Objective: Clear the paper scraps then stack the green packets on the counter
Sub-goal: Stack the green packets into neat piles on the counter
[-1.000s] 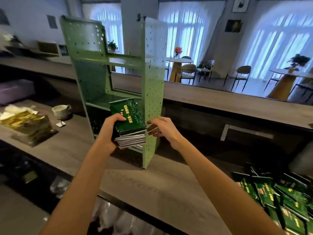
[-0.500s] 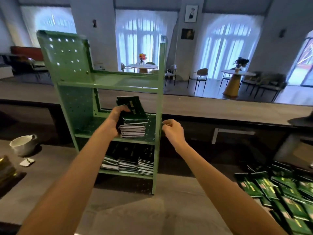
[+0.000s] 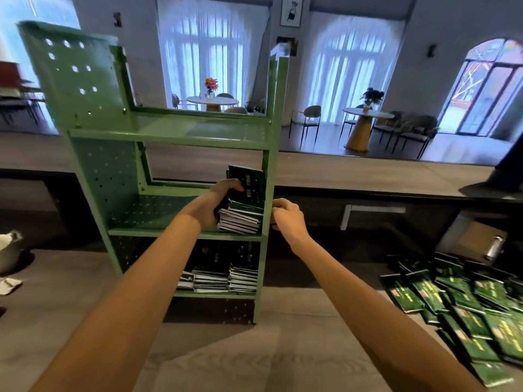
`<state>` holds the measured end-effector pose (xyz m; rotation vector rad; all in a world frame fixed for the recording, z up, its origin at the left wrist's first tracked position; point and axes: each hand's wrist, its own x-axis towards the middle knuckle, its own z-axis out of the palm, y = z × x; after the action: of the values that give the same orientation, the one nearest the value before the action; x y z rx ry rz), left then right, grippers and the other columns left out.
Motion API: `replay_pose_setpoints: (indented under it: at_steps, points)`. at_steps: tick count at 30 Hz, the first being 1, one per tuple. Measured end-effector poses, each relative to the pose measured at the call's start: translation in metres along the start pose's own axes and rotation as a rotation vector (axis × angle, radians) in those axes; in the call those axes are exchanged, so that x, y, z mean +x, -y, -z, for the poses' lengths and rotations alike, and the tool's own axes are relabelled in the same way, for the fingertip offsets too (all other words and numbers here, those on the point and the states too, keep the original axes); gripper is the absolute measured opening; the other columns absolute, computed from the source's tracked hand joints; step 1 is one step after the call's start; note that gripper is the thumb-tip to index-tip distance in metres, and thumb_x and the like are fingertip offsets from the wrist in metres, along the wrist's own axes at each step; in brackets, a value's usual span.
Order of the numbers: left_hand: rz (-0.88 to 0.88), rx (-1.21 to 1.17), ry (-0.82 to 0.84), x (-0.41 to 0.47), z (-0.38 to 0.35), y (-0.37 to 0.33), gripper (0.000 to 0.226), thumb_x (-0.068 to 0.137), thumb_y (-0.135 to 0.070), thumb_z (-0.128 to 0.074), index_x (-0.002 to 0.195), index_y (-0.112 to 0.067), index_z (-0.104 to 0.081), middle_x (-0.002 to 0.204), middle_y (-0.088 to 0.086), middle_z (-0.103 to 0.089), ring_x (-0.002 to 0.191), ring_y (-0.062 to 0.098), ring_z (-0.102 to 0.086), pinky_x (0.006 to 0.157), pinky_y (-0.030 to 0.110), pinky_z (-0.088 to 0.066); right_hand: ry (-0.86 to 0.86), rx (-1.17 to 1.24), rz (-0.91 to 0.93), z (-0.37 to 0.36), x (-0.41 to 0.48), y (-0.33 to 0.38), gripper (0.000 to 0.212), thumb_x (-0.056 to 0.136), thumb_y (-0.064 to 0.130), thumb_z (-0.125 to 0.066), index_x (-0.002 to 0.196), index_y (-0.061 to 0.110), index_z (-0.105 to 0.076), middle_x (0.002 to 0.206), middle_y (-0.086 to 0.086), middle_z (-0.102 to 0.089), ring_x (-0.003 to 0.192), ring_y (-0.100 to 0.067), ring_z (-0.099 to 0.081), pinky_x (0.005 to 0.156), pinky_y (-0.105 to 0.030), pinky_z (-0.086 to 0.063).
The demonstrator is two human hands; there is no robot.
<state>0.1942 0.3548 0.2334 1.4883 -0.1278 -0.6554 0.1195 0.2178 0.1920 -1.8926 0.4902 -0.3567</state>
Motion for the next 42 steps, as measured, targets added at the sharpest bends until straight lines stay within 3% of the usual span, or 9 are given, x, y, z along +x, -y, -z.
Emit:
replay_pose_setpoints:
  at_steps: [2,5,8,10,14,22,31,36,42]
  points:
    - [-0.015,-0.001,0.023,0.000,-0.007,0.002,0.018,0.090,-0.021,-0.050,0.077,-0.011,-0.057,0.049,0.001,-0.062,0.038,0.013,-0.055,0.040,0.015,-0.042,0.001,-0.004,0.001,0.000,0.000,0.000,0.031,0.092,0.011,-0.045,0.119,0.011,-0.060,0.110,-0.010,-0.065,0.100,-0.026,-0.062,0.092,-0.042,-0.051]
    - [-0.040,-0.020,0.029,0.001,-0.011,0.004,0.022,0.089,-0.024,-0.049,0.091,-0.008,-0.063,0.074,0.008,-0.067,0.063,0.022,-0.062,0.065,0.029,-0.048,0.008,-0.008,0.012,0.001,0.001,0.000,0.032,0.092,0.011,-0.045,0.120,0.009,-0.060,0.112,-0.009,-0.064,0.104,-0.024,-0.060,0.094,-0.040,-0.050]
    - [-0.059,-0.014,0.004,0.001,-0.003,0.005,0.048,0.091,-0.037,-0.046,0.128,-0.006,-0.053,0.115,0.021,-0.062,0.100,0.034,-0.061,0.087,0.039,-0.048,0.012,0.005,0.010,0.001,0.002,-0.002,0.030,0.093,0.012,-0.047,0.120,0.010,-0.060,0.113,-0.009,-0.065,0.106,-0.023,-0.059,0.096,-0.041,-0.049]
    - [-0.084,-0.053,0.000,0.000,0.001,0.007,0.062,0.093,-0.045,-0.041,0.143,-0.008,-0.037,0.136,0.033,-0.039,0.108,0.033,-0.060,0.076,0.036,-0.056,0.014,0.015,0.008,0.000,0.003,-0.004,0.029,0.093,0.014,-0.048,0.119,0.011,-0.060,0.113,-0.009,-0.065,0.106,-0.023,-0.059,0.097,-0.042,-0.048]
    - [-0.075,-0.197,0.122,-0.007,-0.001,0.011,0.064,0.096,-0.055,-0.027,0.137,-0.008,-0.043,0.115,0.030,-0.061,0.081,0.024,-0.066,0.069,0.032,-0.053,0.016,0.030,0.013,-0.001,0.003,-0.005,0.026,0.094,0.015,-0.048,0.117,0.012,-0.060,0.112,-0.009,-0.065,0.106,-0.024,-0.059,0.097,-0.042,-0.048]
    - [-0.046,-0.222,0.141,-0.012,-0.010,0.014,0.077,0.088,-0.070,-0.022,0.139,-0.015,-0.039,0.136,0.023,-0.048,0.100,0.030,-0.057,0.086,0.041,-0.045,0.046,0.017,-0.001,0.000,0.004,-0.005,0.028,0.095,0.014,-0.047,0.120,0.011,-0.058,0.114,-0.011,-0.063,0.107,-0.024,-0.059,0.097,-0.040,-0.048]
    - [-0.102,-0.110,-0.130,-0.027,-0.022,0.013,0.066,0.095,-0.060,-0.023,0.137,-0.013,-0.044,0.136,0.015,-0.051,0.121,0.031,-0.050,0.102,0.040,-0.037,0.073,0.016,0.009,0.004,-0.005,-0.006,0.027,0.097,0.015,-0.044,0.119,0.009,-0.057,0.112,-0.011,-0.064,0.104,-0.022,-0.061,0.093,-0.036,-0.050]
    - [-0.536,0.333,-0.603,-0.051,-0.026,0.025,0.025,0.098,-0.017,-0.041,0.116,-0.007,-0.056,0.120,0.012,-0.056,0.088,0.013,-0.051,0.074,0.020,-0.038,0.033,-0.033,0.037,0.018,-0.020,-0.015,0.027,0.093,0.012,-0.048,0.118,0.008,-0.058,0.109,-0.011,-0.064,0.102,-0.023,-0.062,0.094,-0.039,-0.050]
    - [-0.981,0.638,-0.687,-0.078,-0.060,0.069,0.022,0.090,-0.014,-0.043,0.099,-0.002,-0.059,0.100,0.009,-0.055,0.094,0.018,-0.048,0.082,0.025,-0.039,-0.063,-0.216,0.123,0.050,-0.051,-0.049,0.030,0.094,0.014,-0.051,0.123,0.009,-0.056,0.107,-0.007,-0.063,0.089,-0.011,-0.057,0.076,-0.022,-0.046]
